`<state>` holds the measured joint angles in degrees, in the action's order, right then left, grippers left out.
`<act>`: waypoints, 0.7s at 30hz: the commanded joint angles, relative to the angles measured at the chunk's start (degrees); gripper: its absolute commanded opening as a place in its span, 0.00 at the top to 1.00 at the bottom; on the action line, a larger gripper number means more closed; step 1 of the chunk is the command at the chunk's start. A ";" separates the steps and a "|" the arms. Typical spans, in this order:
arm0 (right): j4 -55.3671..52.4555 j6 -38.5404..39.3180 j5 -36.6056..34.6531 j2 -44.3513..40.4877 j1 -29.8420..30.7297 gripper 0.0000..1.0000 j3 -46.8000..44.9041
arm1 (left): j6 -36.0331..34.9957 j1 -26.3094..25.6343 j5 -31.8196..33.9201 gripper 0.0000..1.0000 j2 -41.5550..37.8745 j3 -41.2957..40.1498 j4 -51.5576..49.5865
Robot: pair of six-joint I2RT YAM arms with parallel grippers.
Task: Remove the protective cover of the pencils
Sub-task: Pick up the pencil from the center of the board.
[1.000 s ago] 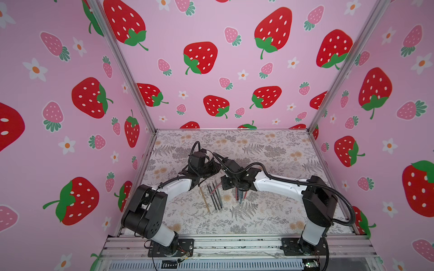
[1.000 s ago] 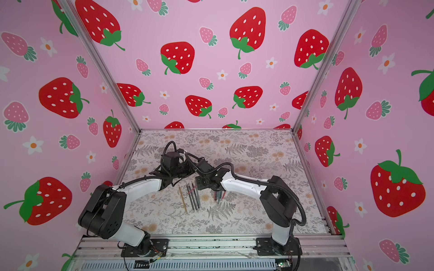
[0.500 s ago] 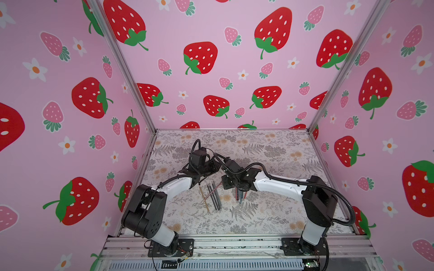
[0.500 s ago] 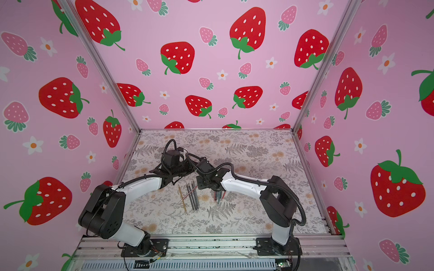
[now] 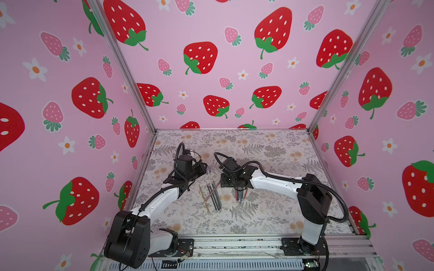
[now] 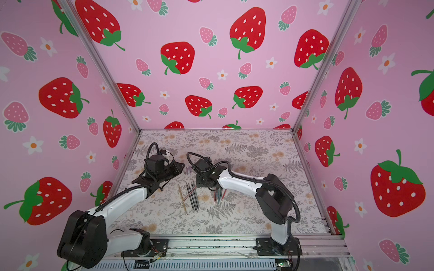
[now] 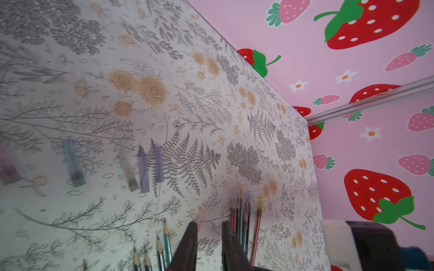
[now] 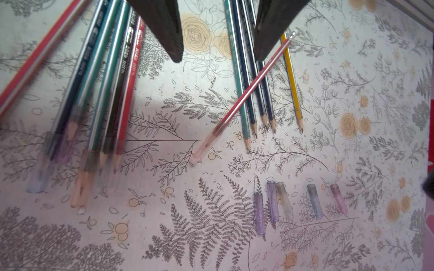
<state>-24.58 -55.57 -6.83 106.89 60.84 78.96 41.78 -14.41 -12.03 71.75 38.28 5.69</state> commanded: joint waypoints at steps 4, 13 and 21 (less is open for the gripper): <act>-2.88 -6.76 4.96 7.53 -0.02 0.51 6.03 | -1.71 4.53 -0.44 0.77 -6.20 -4.42 -2.68; -4.68 -9.28 4.02 13.91 0.10 0.51 10.80 | -2.20 7.47 -2.49 0.76 -12.92 -8.17 -5.06; -5.20 -9.30 4.98 16.63 -0.10 0.57 12.66 | -1.83 8.09 -2.99 0.75 -16.45 -9.11 -6.23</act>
<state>-28.08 -63.22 -1.45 121.64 60.86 90.15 40.32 -6.68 -14.17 56.31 29.98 0.30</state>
